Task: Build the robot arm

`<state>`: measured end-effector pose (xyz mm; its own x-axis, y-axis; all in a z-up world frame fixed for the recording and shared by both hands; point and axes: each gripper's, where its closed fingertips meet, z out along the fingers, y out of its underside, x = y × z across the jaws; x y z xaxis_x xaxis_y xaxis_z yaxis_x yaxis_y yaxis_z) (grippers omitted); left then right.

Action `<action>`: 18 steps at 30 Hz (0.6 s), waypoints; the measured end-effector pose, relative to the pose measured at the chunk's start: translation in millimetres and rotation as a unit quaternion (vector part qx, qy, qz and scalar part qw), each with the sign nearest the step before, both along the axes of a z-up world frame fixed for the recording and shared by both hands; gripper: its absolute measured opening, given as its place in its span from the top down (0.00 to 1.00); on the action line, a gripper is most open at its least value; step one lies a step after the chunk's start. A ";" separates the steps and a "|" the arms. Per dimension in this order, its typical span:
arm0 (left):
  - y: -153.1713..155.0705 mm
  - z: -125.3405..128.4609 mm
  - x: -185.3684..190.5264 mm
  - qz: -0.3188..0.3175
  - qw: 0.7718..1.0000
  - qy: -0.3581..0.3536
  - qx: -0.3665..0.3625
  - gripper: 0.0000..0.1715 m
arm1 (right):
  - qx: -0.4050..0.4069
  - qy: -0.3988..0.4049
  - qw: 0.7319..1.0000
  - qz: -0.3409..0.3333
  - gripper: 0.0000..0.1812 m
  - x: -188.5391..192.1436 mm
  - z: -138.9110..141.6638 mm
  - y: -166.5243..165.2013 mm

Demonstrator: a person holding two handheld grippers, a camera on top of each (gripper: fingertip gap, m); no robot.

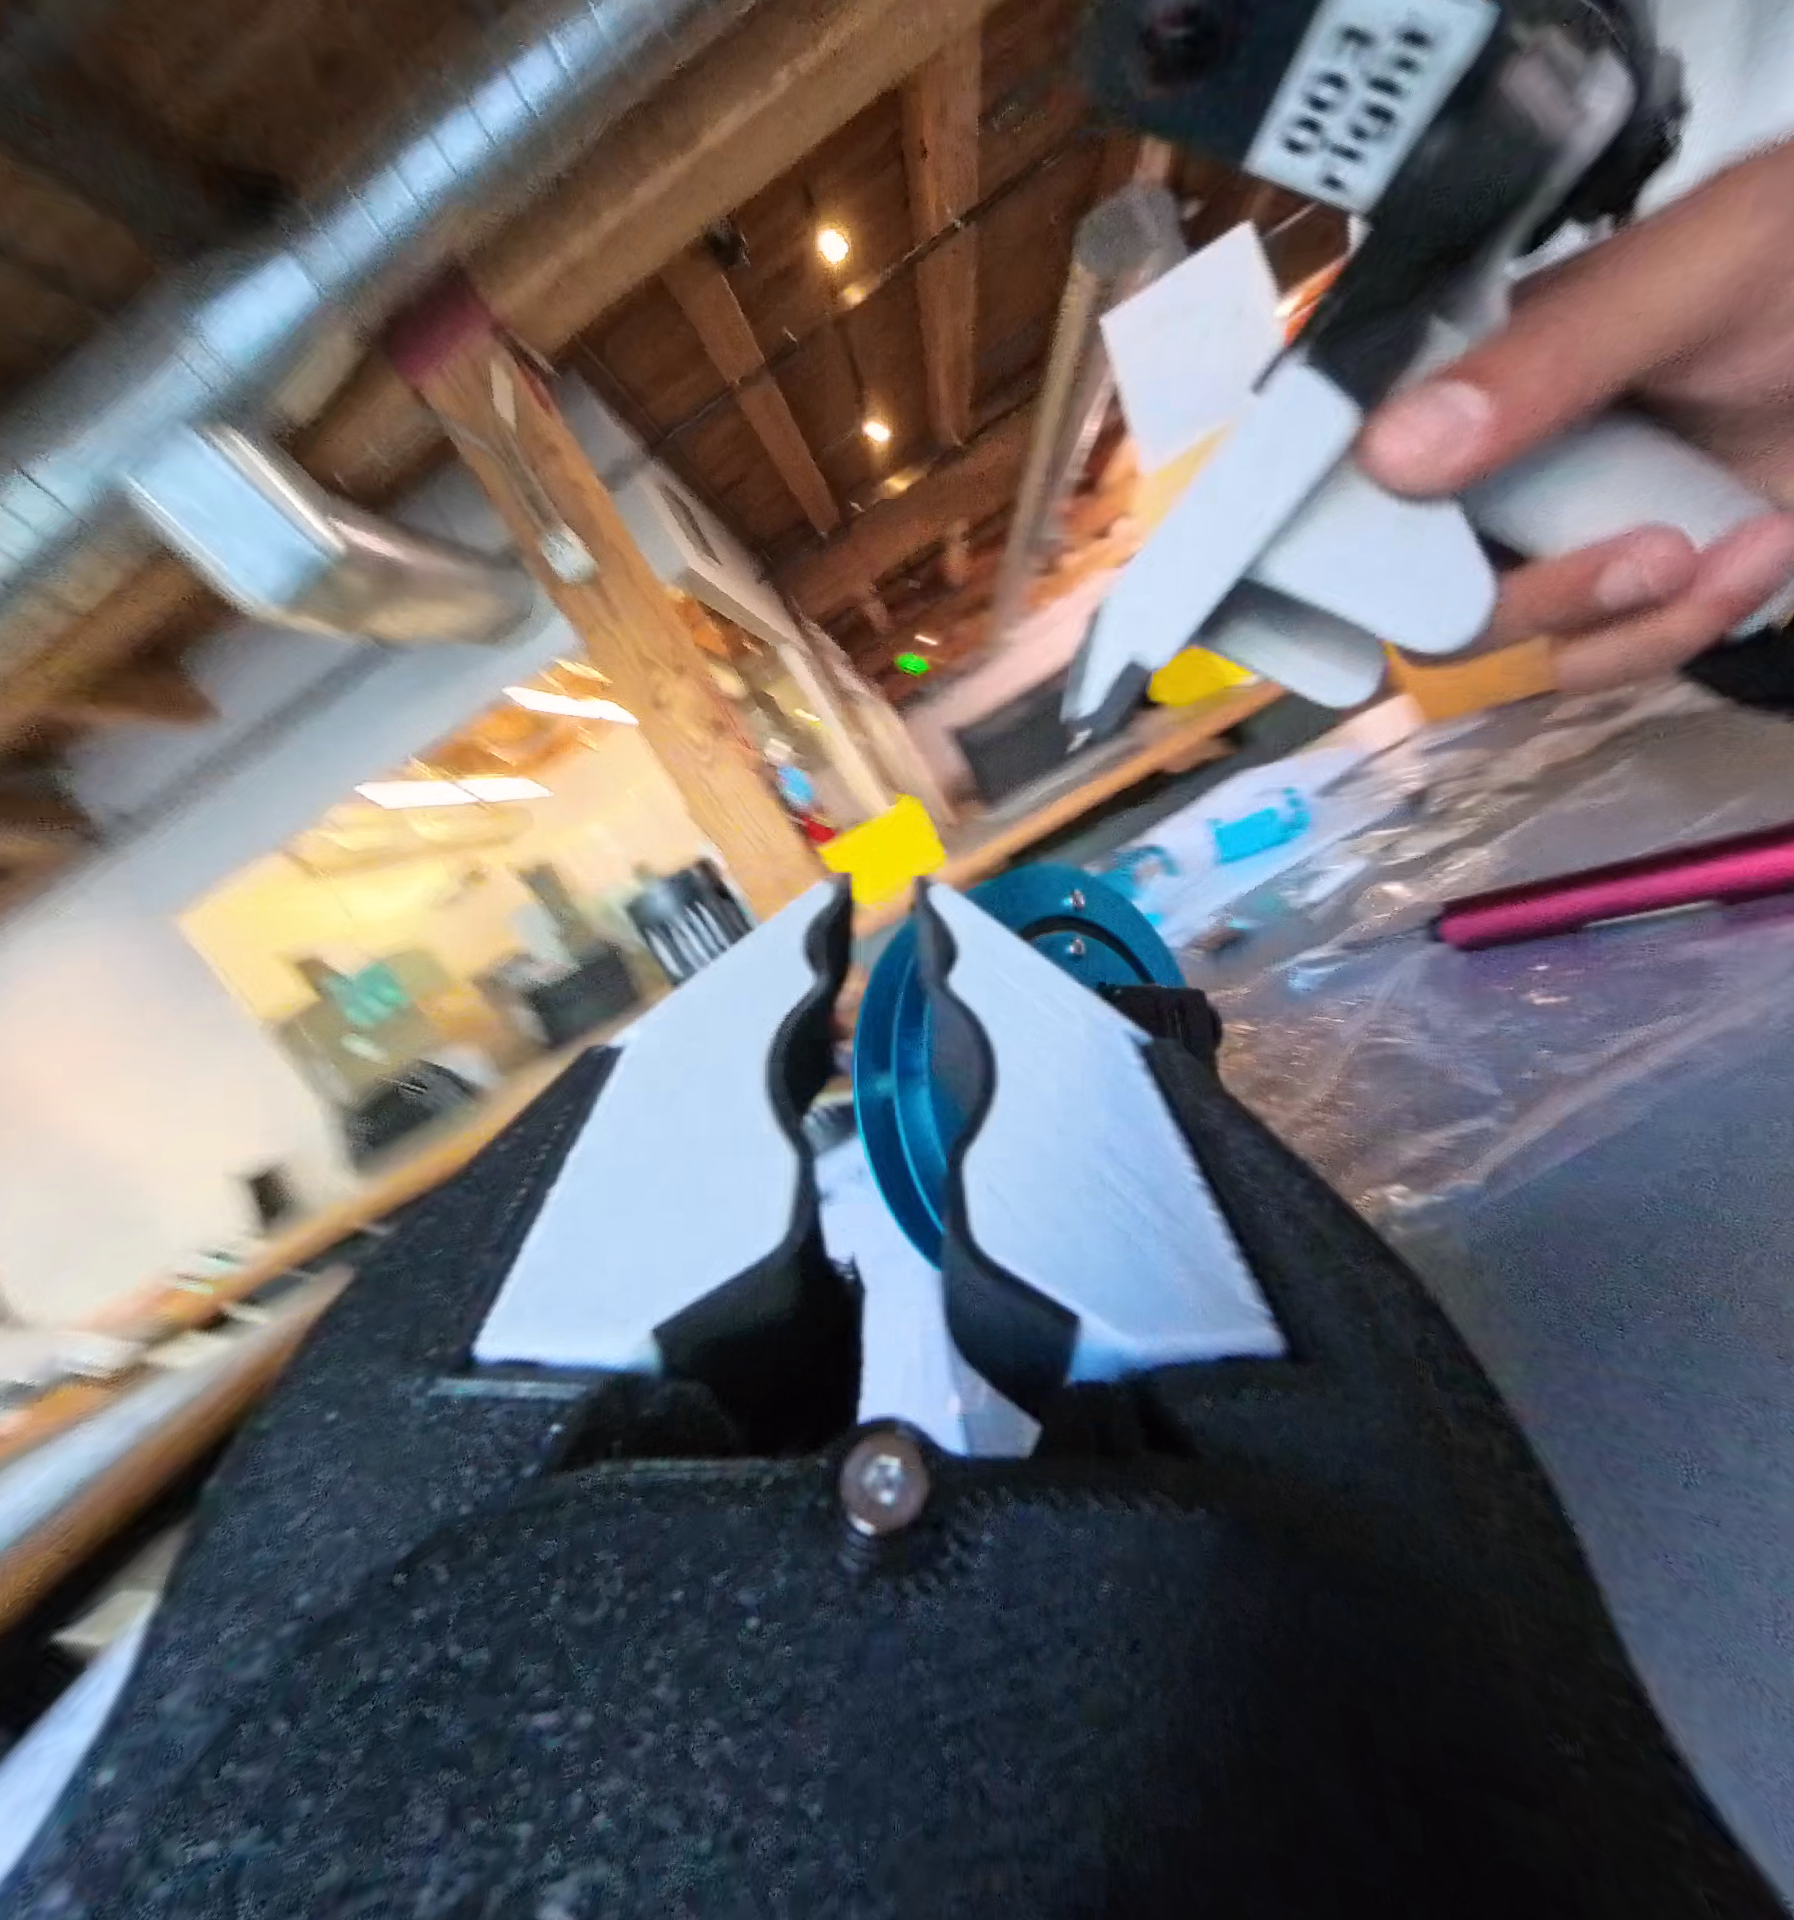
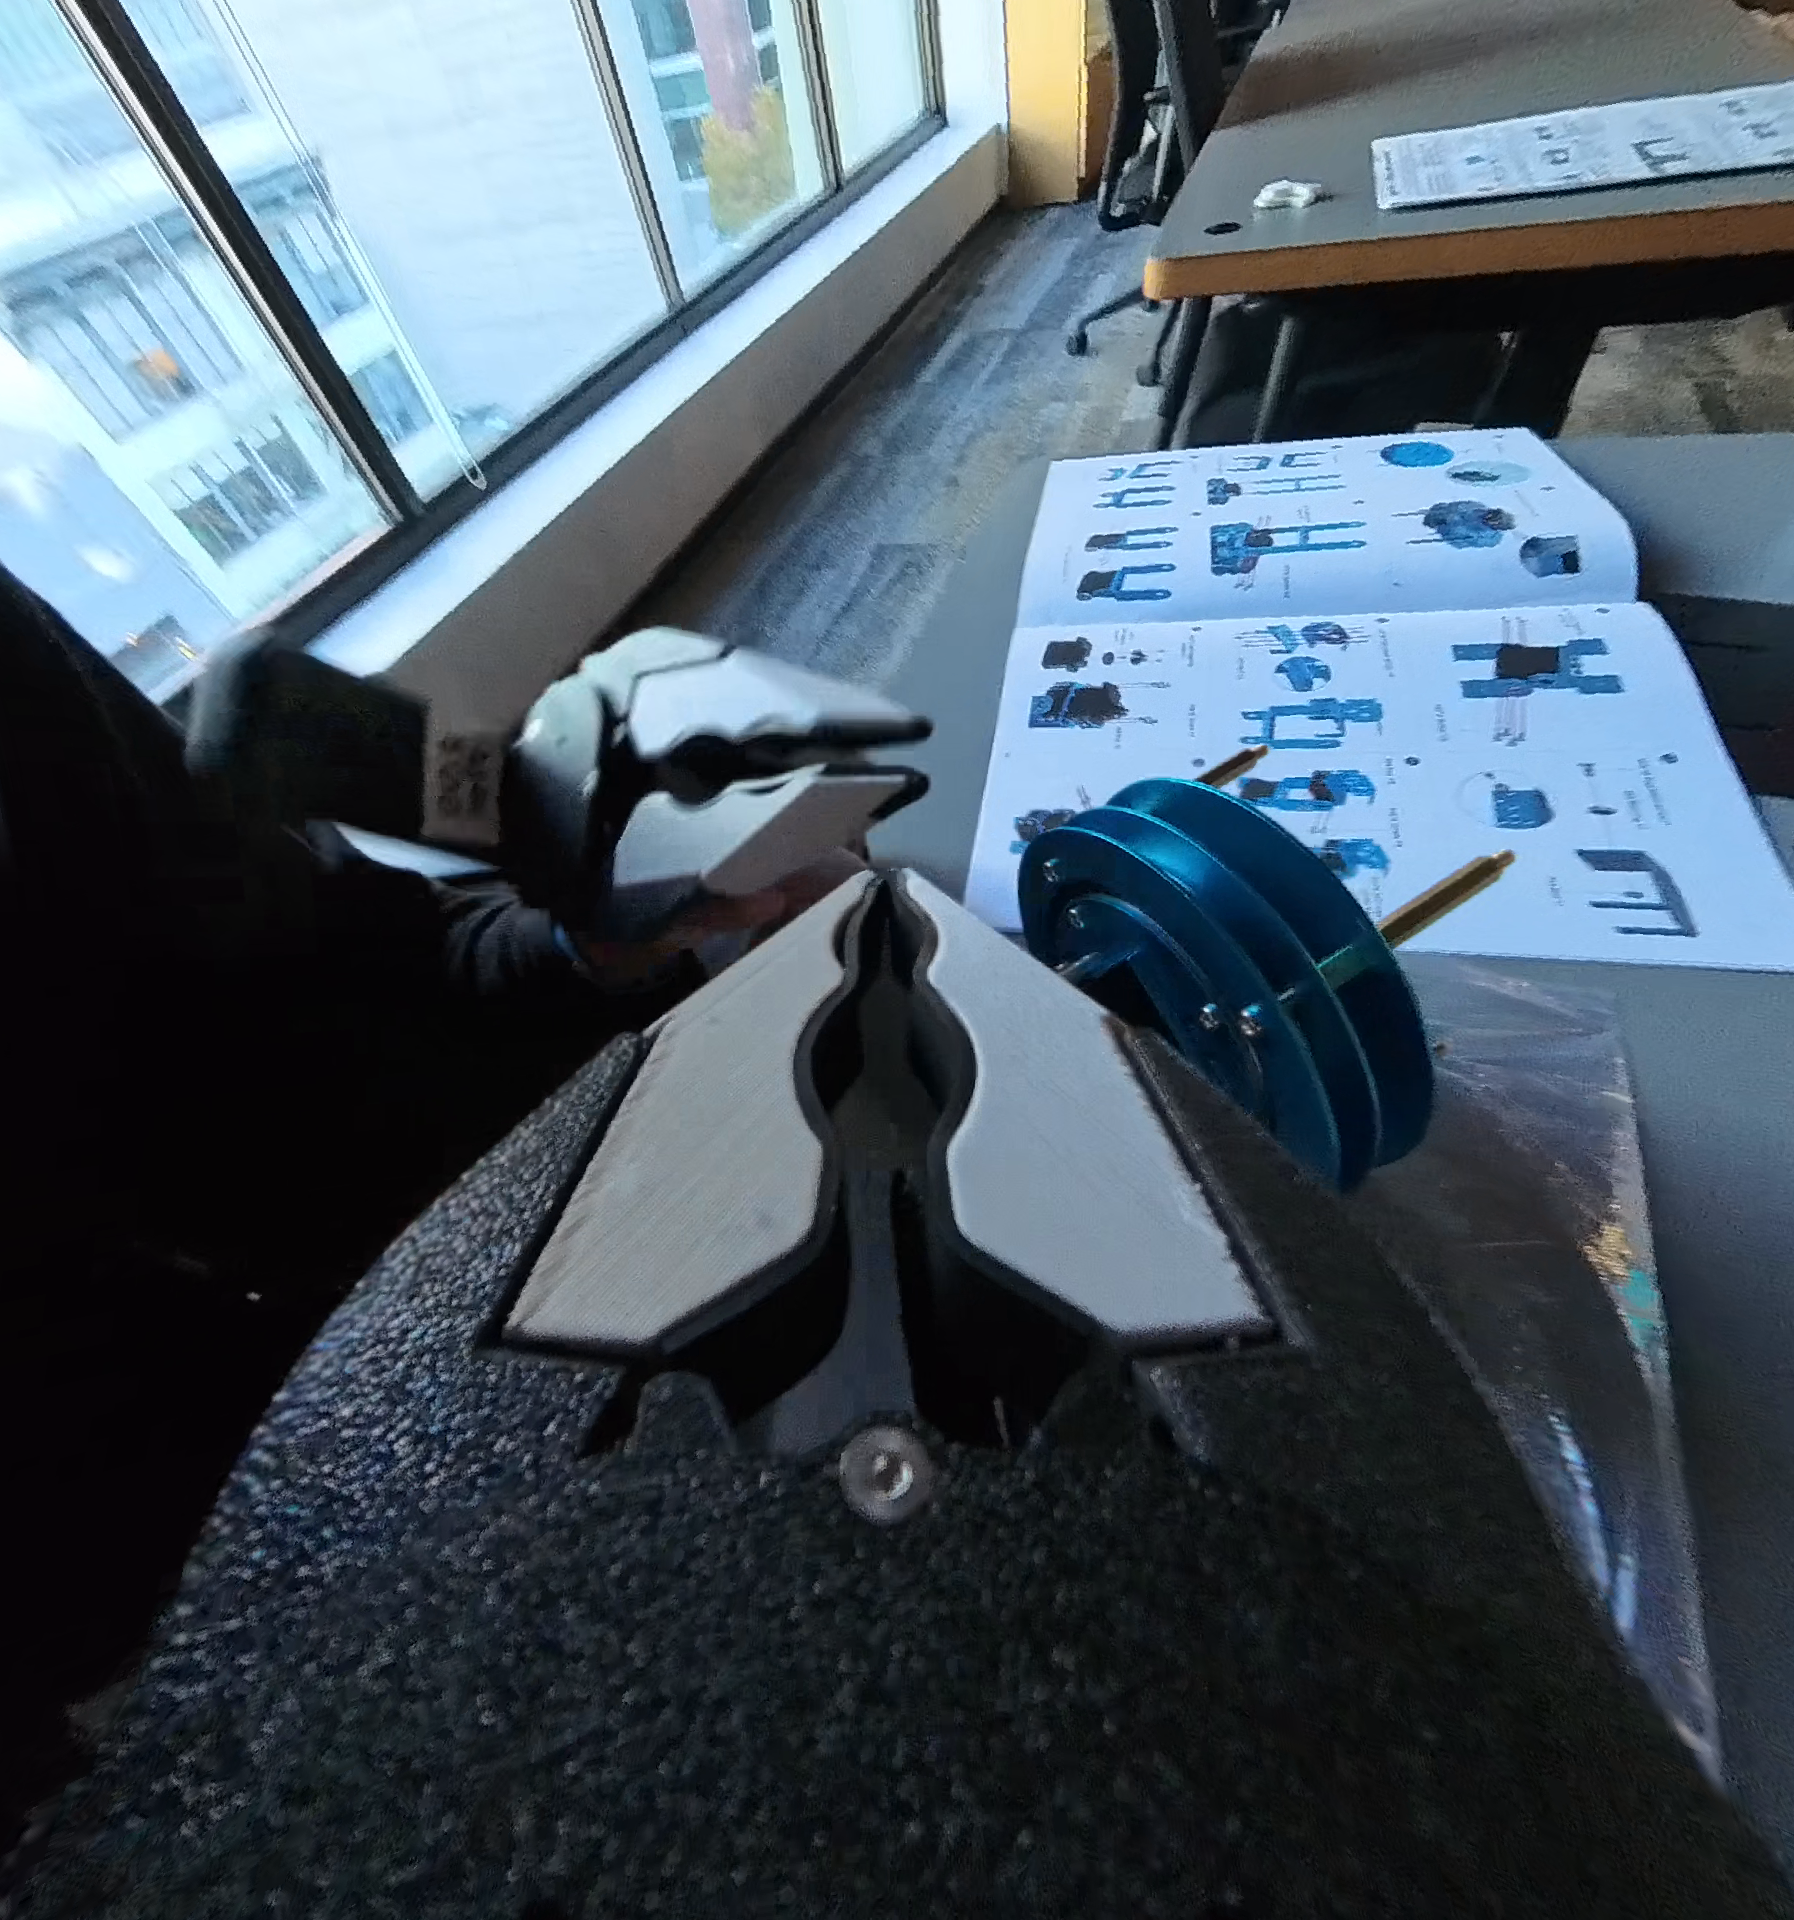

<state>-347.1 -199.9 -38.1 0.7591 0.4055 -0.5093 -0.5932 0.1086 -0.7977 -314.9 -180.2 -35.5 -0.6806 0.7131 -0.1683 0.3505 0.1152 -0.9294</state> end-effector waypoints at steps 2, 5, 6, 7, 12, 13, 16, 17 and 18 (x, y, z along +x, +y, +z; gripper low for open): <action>-2.4 -9.3 -20.4 -0.070 0.988 -0.120 -0.061 0.79 | -0.038 -0.014 0.999 0.006 1.00 0.4 2.1 1.7; -0.8 -32.8 -32.0 -0.198 0.916 -0.303 -0.173 0.59 | -0.084 -0.032 0.996 0.012 1.00 -0.2 3.1 7.2; 0.1 -38.5 -30.5 -0.236 0.895 -0.321 -0.202 0.59 | -0.098 -0.037 0.994 0.011 1.00 -1.2 3.0 9.9; 2.7 -40.7 -34.5 -0.253 0.887 -0.322 -0.213 0.60 | -0.109 -0.044 0.993 0.009 1.00 -2.4 1.7 12.7; 22.8 -70.5 -39.1 -0.246 0.871 -0.275 -0.323 0.66 | -0.142 -0.077 0.987 -0.008 1.00 -8.7 -10.5 23.5; 26.1 -77.8 -39.8 -0.238 0.871 -0.260 -0.342 0.67 | -0.148 -0.084 0.985 -0.007 1.00 -8.9 -12.1 23.3; 31.1 -81.0 -33.3 -0.254 0.869 -0.225 -0.361 0.81 | -0.144 -0.096 0.985 -0.009 1.00 -9.8 -18.6 23.0; 32.6 -78.1 -33.1 -0.256 0.869 -0.223 -0.360 0.80 | -0.143 -0.098 0.985 -0.010 1.00 -10.1 -19.6 22.7; 34.3 -75.1 -32.6 -0.260 0.867 -0.228 -0.359 0.81 | -0.141 -0.101 0.985 -0.013 1.00 -10.6 -20.7 23.1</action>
